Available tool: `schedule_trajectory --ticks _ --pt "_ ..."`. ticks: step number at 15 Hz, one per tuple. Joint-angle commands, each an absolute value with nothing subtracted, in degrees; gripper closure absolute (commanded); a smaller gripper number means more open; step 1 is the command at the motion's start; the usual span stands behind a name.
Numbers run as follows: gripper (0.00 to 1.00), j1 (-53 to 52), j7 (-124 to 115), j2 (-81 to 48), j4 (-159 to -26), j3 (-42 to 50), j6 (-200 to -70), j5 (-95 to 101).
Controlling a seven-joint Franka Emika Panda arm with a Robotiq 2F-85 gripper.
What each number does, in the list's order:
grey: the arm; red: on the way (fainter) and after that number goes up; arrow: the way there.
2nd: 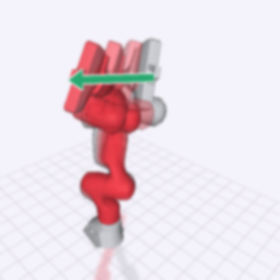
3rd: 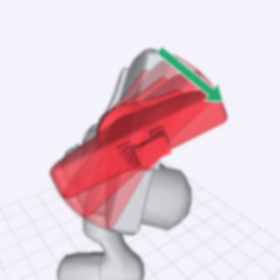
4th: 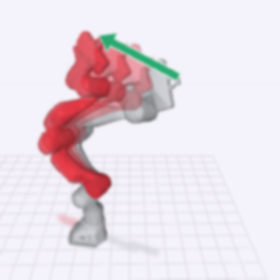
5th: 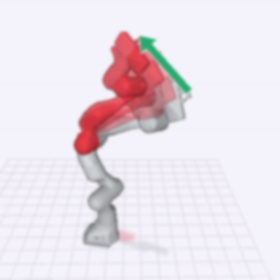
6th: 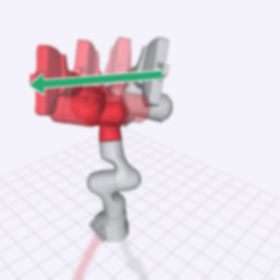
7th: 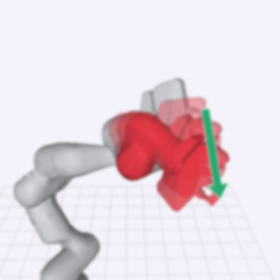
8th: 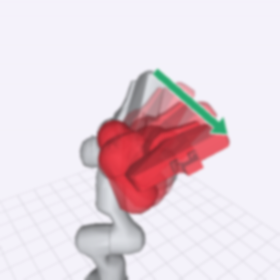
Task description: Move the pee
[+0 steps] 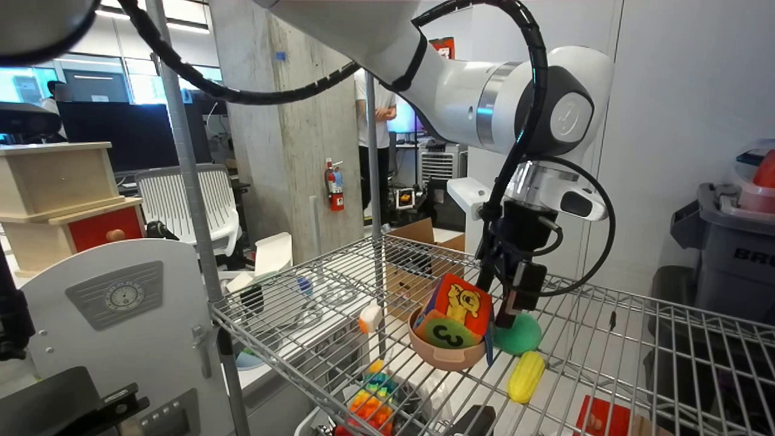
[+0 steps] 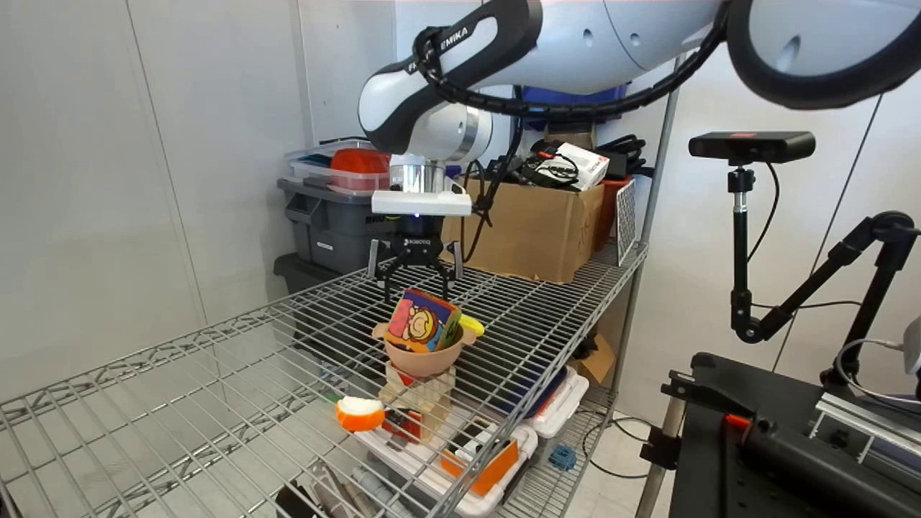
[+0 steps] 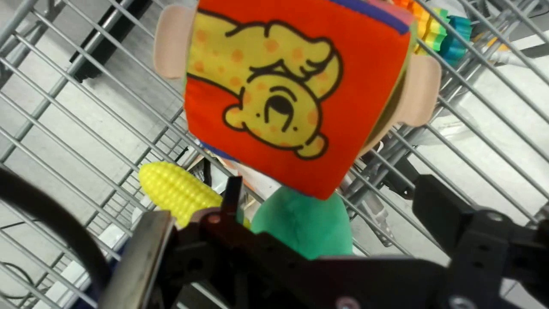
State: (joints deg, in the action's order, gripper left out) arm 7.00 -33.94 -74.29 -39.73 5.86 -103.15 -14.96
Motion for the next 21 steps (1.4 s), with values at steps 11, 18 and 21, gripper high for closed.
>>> schedule_trajectory --ticks 11,18,21 --pt "0.00 8.0 -43.8 -84.6 -22.4 5.9 -98.6 -7.4" --pt "0.58 7.1 -43.5 -83.1 -25.7 6.2 -102.4 -5.5" --pt "0.79 7.0 -43.5 -83.2 -25.6 6.2 -103.1 -5.2"
